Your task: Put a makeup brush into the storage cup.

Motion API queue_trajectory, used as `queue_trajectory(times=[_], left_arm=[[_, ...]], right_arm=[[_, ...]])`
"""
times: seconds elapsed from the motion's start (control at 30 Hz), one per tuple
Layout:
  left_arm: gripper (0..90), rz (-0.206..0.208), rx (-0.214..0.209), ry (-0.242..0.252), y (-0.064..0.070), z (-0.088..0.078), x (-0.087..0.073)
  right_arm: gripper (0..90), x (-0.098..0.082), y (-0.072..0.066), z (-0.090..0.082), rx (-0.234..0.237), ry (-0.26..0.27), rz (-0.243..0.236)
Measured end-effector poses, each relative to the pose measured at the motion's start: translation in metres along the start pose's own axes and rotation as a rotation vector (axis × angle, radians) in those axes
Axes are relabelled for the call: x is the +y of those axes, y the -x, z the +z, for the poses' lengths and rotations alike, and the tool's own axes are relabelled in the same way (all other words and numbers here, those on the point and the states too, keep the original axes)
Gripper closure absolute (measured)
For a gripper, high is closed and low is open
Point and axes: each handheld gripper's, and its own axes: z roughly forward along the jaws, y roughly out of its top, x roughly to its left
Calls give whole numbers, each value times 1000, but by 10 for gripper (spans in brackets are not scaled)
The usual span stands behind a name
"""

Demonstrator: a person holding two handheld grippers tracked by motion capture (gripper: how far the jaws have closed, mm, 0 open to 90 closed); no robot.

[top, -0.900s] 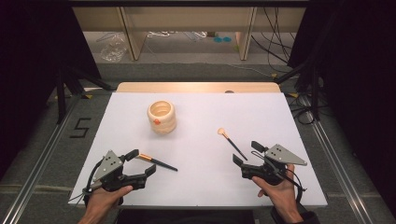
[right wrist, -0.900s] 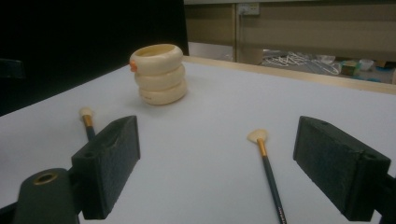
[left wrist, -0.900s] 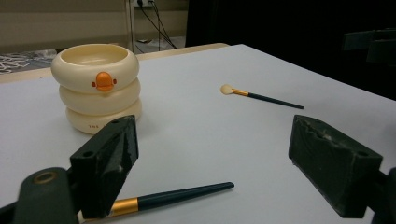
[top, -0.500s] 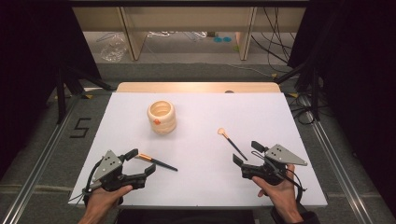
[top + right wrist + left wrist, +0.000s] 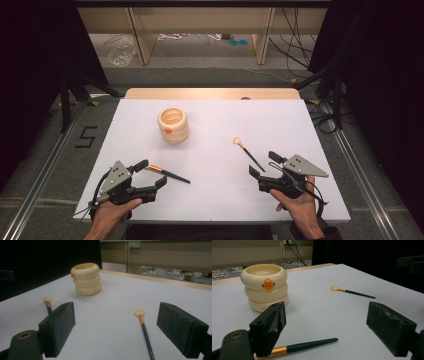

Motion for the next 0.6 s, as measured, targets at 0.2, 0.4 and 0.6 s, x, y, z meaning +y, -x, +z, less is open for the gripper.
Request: queue_trajectory(times=[0.2, 0.4, 0.6], left_arm=[[160, 0, -2, -4, -1, 0, 0], [160, 27, -13, -19, -2, 2, 2], [161, 30, -13, -42, -4, 3, 5]], right_arm=[[160, 0, 0, 0, -2, 1, 1], [161, 0, 0, 1, -3, 4, -4], [162, 0, 0, 0, -1, 2, -6]])
